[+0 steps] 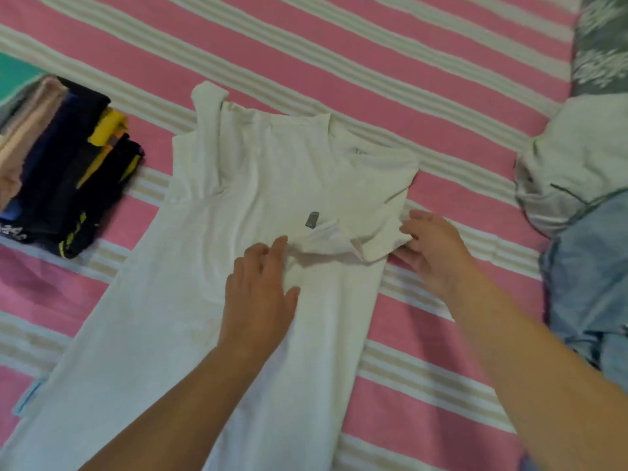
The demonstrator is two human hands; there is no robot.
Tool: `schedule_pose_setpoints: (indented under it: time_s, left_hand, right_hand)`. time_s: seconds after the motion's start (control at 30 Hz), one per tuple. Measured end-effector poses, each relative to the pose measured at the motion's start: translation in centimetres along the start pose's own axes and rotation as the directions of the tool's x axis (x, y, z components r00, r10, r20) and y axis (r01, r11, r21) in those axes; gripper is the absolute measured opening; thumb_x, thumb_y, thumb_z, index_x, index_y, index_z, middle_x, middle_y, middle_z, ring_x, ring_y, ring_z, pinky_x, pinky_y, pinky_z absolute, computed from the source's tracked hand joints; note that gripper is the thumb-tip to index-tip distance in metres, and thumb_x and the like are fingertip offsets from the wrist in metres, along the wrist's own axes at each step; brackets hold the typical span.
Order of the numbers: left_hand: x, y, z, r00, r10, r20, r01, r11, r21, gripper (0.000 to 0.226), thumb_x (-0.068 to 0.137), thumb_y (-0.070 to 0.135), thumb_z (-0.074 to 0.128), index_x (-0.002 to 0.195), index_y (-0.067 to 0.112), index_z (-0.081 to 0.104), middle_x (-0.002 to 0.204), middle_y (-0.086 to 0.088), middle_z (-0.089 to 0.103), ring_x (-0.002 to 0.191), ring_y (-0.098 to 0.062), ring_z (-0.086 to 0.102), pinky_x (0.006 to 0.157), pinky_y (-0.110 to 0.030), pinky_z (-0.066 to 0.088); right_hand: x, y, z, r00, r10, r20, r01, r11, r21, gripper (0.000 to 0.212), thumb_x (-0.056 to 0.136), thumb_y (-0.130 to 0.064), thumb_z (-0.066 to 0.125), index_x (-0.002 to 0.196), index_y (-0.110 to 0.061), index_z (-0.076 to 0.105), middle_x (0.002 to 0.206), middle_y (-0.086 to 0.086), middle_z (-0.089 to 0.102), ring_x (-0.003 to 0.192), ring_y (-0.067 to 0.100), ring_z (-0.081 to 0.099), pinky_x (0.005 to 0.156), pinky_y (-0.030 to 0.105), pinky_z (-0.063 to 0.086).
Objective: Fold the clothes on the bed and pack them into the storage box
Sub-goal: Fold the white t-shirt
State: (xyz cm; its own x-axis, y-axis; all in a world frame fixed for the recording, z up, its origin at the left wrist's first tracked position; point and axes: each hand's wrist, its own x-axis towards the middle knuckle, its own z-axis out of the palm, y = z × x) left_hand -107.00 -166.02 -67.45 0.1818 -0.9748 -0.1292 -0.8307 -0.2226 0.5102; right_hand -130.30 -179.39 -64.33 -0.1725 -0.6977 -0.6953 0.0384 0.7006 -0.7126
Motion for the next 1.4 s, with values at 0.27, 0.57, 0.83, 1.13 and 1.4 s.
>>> schedule_pose_setpoints:
  time_s: [0.27, 0.57, 0.83, 1.13, 1.4]
  left_hand:
    - [5.2, 1.1, 0.2, 0.996, 0.065, 0.055, -0.051, 0.973, -0.226, 0.055, 0.082, 0.029, 0.080, 0.133, 0.028, 0.060, 0.116, 0.007, 0.062, 0.115, -0.020, 0.049, 0.095, -0.032, 0.032]
    - [2.3, 1.6, 0.2, 0.757, 0.615, 0.223, -0.653, 0.728, 0.208, 0.043, 0.069, 0.003, 0.076, 0.105, 0.022, 0.063, 0.119, 0.000, 0.057, 0.115, -0.029, 0.050, 0.100, -0.041, 0.035]
    - [3.5, 0.2, -0.2, 0.965, 0.227, 0.133, -0.235, 0.971, 0.051, 0.022, 0.083, 0.007, 0.066, 0.088, 0.015, 0.047, 0.083, 0.003, 0.047, 0.064, -0.020, 0.045, 0.054, -0.037, 0.043]
    - [2.8, 1.2, -0.2, 0.972, -0.166, 0.169, 0.171, 0.985, -0.018, 0.021, 0.100, 0.030, 0.048, 0.084, 0.023, 0.038, 0.068, 0.005, 0.054, 0.059, -0.016, 0.053, 0.055, -0.034, 0.045]
    - [7.5, -1.9, -7.7, 0.975, -0.223, -0.007, 0.223, 0.975, -0.023, 0.041, 0.092, 0.024, 0.058, 0.131, 0.018, 0.050, 0.123, -0.003, 0.055, 0.111, -0.026, 0.056, 0.091, -0.040, 0.048]
  right_hand:
    - [3.9, -2.7, 1.4, 0.990, -0.126, 0.060, 0.136, 0.774, -0.618, 0.012, 0.089, -0.020, 0.072, 0.093, -0.015, 0.062, 0.084, 0.001, 0.059, 0.075, 0.016, 0.053, 0.060, 0.026, 0.040]
    - [4.7, -4.5, 2.3, 0.939, -0.247, 0.237, 0.324, 0.418, -0.849, 0.013, 0.089, -0.006, 0.060, 0.094, -0.013, 0.070, 0.092, -0.001, 0.068, 0.094, 0.023, 0.064, 0.082, 0.036, 0.053]
    - [6.3, -7.8, 8.7, 0.901, -0.288, 0.326, 0.426, 0.442, -0.789, 0.046, 0.090, -0.026, 0.066, 0.122, 0.006, 0.061, 0.125, 0.025, 0.062, 0.106, 0.039, 0.065, 0.087, 0.047, 0.056]
    - [8.9, -6.3, 11.3, 0.850, -0.471, 0.236, 0.491, 0.544, -0.681, 0.014, 0.092, -0.016, 0.062, 0.105, -0.020, 0.063, 0.101, -0.003, 0.062, 0.101, 0.020, 0.061, 0.091, 0.036, 0.053]
    - [1.9, 3.3, 7.6, 0.583, -0.636, 0.506, 0.569, -0.125, -0.813, 0.055, 0.106, -0.042, 0.033, 0.152, -0.011, 0.035, 0.160, 0.015, 0.027, 0.148, 0.034, 0.021, 0.121, 0.049, 0.021]
